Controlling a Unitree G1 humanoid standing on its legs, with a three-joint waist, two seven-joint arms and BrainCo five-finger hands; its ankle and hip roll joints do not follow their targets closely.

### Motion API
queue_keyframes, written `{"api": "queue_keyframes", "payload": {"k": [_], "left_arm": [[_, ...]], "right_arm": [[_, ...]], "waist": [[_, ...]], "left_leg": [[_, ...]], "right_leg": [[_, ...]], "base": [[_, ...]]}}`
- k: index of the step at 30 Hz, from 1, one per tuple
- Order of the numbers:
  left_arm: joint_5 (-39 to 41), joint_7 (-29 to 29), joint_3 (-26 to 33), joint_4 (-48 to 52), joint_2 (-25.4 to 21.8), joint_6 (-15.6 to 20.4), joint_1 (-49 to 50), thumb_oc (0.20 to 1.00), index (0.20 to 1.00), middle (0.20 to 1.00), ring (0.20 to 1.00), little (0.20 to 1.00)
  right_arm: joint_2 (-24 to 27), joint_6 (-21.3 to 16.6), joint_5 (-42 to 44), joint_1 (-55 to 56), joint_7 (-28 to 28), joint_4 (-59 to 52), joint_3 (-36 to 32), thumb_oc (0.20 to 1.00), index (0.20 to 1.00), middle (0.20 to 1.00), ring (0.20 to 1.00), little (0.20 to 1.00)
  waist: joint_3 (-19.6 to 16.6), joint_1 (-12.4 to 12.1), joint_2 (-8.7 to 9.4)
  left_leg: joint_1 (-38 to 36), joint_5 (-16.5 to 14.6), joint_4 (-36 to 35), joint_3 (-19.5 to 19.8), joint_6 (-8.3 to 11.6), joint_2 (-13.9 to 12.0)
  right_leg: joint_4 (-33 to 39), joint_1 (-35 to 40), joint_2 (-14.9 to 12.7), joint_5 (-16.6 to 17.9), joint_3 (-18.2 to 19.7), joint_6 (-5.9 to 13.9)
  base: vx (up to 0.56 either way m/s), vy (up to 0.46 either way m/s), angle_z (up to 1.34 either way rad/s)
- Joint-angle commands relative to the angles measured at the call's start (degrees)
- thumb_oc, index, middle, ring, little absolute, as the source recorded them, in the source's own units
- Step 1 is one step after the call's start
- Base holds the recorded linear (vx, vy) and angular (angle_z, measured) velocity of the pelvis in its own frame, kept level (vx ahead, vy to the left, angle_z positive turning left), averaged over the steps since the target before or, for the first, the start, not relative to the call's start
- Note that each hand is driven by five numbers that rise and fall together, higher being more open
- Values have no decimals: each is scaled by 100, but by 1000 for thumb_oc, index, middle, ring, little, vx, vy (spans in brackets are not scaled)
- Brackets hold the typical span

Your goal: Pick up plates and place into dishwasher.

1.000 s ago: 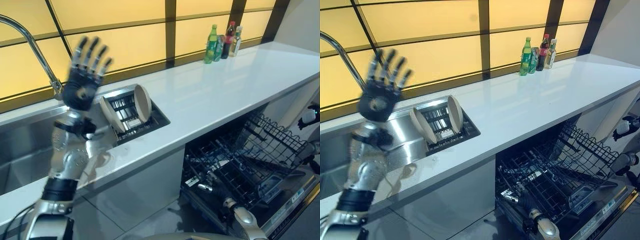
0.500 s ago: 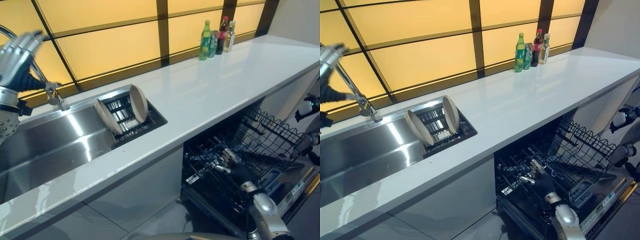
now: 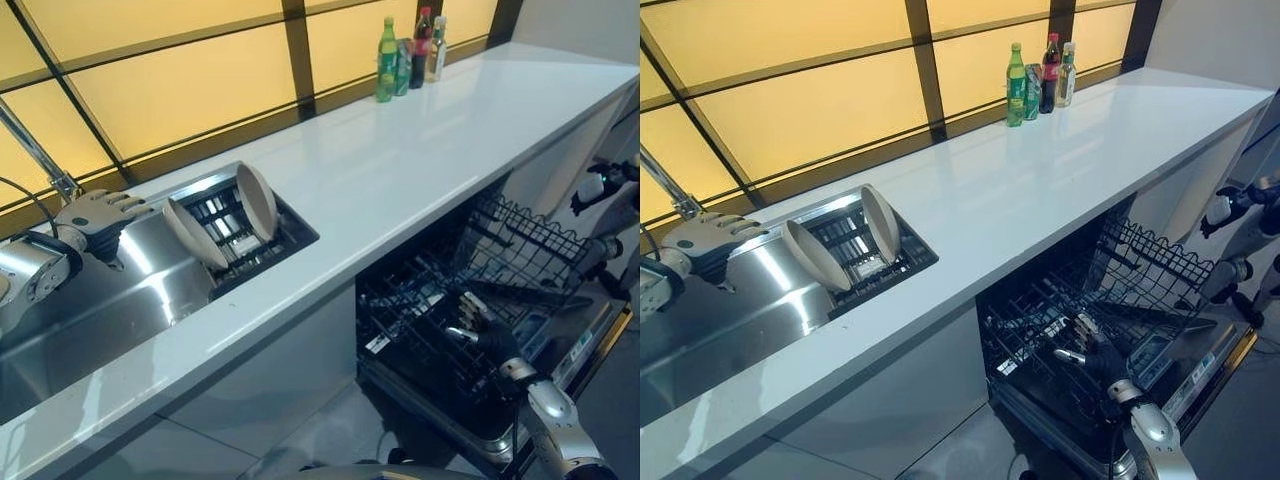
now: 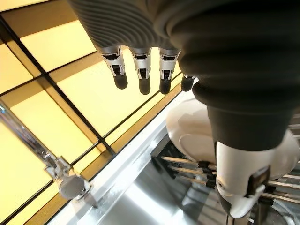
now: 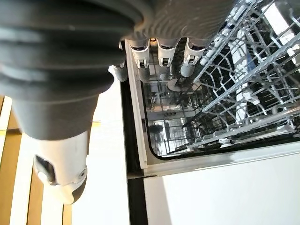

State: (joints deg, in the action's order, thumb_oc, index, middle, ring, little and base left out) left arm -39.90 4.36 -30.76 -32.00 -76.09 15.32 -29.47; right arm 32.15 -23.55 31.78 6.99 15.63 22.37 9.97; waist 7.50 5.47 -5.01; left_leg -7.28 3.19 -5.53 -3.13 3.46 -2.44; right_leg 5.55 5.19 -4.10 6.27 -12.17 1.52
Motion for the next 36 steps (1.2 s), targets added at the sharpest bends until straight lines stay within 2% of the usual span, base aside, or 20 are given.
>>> {"api": "queue_keyframes", "payload": {"k": [1, 6, 9, 18, 25, 36], "left_arm": [[-276, 808, 103, -534, 41, -261, -932, 1000, 1000, 1000, 1000, 1000], [-710, 1751, 194, -848, 204, -413, -835, 1000, 1000, 1000, 1000, 1000], [-871, 2196, 272, -937, 280, -782, -768, 1000, 1000, 1000, 1000, 1000], [-1041, 2306, 381, -836, 538, -1100, -545, 1000, 1000, 1000, 1000, 1000], [-1189, 2452, 196, -927, 594, -1108, -714, 1000, 1000, 1000, 1000, 1000], [-1272, 2910, -16, -1158, 675, -1364, -1086, 1000, 1000, 1000, 1000, 1000]], "right_arm": [[282, -328, 168, -399, 2, -620, 148, 1000, 1000, 1000, 1000, 1000], [383, -386, 227, -424, -92, -591, 93, 1000, 1000, 1000, 1000, 1000], [425, -420, 286, -479, -112, -562, 49, 1000, 1000, 1000, 1000, 1000], [439, -423, 262, -617, -193, -573, 68, 1000, 1000, 1000, 1000, 1000], [548, -418, 357, -746, -200, -586, 38, 1000, 1000, 1000, 1000, 1000], [665, -529, 447, -956, -384, -561, 16, 1000, 1000, 1000, 1000, 1000]], "waist": [[316, 58, 47], [396, 75, 111], [487, 89, 143], [624, 71, 218], [786, 98, 271], [1118, 124, 412]], "left_leg": [[192, -366, 53, -304, -60, 100], [274, -333, 53, -315, -34, 75], [345, -312, 53, -314, -17, 68], [428, -290, 61, -286, -3, 53], [557, -264, 91, -289, 8, 45], [838, -194, 92, -284, -6, 45]], "right_leg": [[-103, 15, -316, -528, 235, 620], [-110, -76, -303, -510, 242, 608], [-126, -163, -290, -500, 263, 598], [-137, -241, -280, -497, 253, 577], [-172, -385, -268, -478, 296, 575], [-216, -716, -213, -400, 380, 564]], "base": [[0, 0, 0], [-29, 14, -3], [-69, 21, -5], [-13, 3, -1], [-34, 18, 0], [-67, 15, -1]]}}
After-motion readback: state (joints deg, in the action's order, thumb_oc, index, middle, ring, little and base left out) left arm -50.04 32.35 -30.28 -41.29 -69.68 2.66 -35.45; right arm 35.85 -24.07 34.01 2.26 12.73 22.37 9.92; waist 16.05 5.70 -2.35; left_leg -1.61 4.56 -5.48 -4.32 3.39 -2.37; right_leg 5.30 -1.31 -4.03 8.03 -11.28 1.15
